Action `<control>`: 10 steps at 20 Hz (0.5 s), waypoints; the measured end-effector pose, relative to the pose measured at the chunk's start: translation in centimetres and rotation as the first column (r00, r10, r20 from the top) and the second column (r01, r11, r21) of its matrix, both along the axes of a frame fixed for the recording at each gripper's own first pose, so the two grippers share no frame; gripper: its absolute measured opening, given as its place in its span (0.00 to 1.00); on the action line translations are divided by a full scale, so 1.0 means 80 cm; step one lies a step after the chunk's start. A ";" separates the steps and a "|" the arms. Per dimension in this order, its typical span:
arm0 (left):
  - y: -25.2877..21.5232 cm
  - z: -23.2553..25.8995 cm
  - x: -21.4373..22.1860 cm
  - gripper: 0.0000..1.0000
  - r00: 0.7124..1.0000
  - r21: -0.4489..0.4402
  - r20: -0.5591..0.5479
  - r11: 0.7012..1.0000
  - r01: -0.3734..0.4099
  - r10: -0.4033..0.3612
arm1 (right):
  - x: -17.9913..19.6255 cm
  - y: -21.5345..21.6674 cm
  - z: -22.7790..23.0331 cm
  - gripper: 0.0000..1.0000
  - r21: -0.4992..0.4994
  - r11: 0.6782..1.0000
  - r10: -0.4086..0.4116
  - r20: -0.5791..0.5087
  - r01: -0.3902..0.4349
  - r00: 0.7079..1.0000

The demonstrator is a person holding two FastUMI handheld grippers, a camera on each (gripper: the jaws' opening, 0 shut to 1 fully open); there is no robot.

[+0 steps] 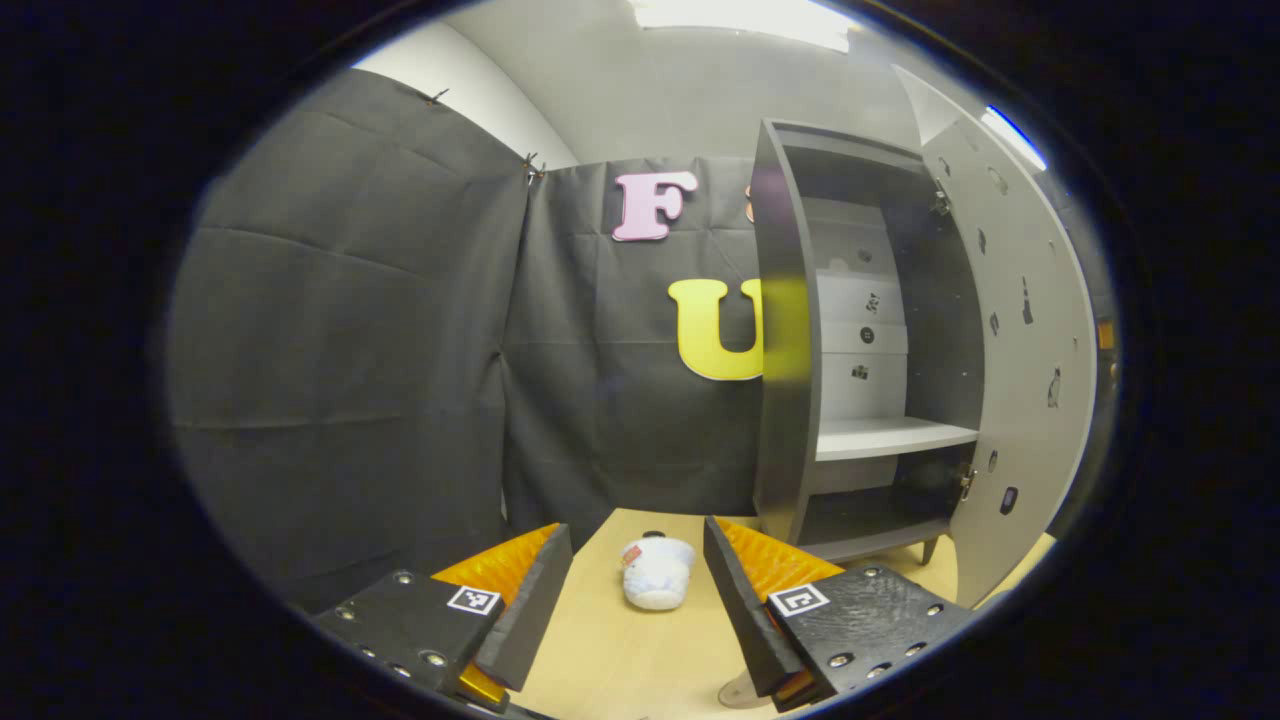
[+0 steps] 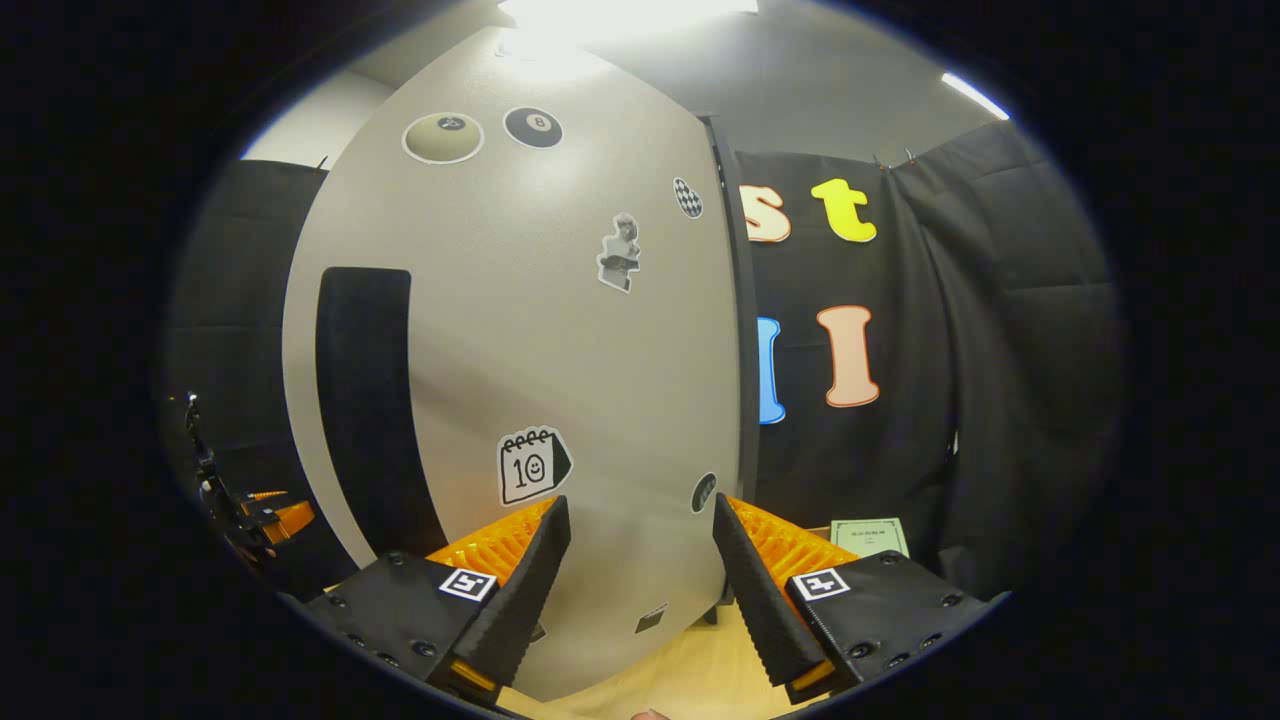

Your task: Open the cabinet door with the right hand, grasp the bottle in the cabinet with the left hand and place it on the coaster, then close the cabinet door with the right hand.

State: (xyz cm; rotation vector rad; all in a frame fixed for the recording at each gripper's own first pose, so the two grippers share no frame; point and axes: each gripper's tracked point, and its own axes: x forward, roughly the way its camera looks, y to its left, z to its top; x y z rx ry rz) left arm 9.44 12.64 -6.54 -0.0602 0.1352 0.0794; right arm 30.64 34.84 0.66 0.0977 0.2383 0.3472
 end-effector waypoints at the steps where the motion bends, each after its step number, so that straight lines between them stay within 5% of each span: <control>1: 0.006 -0.001 -0.001 0.79 1.000 0.005 -0.002 1.000 -0.006 0.006 | 0.002 0.008 -0.001 0.89 0.013 1.000 0.006 -0.006 -0.006 1.000; 10: 0.056 -0.020 -0.018 0.79 0.998 0.009 -0.023 0.999 -0.051 0.051 | 0.042 0.053 -0.023 0.94 0.051 0.998 0.029 -0.031 -0.027 0.999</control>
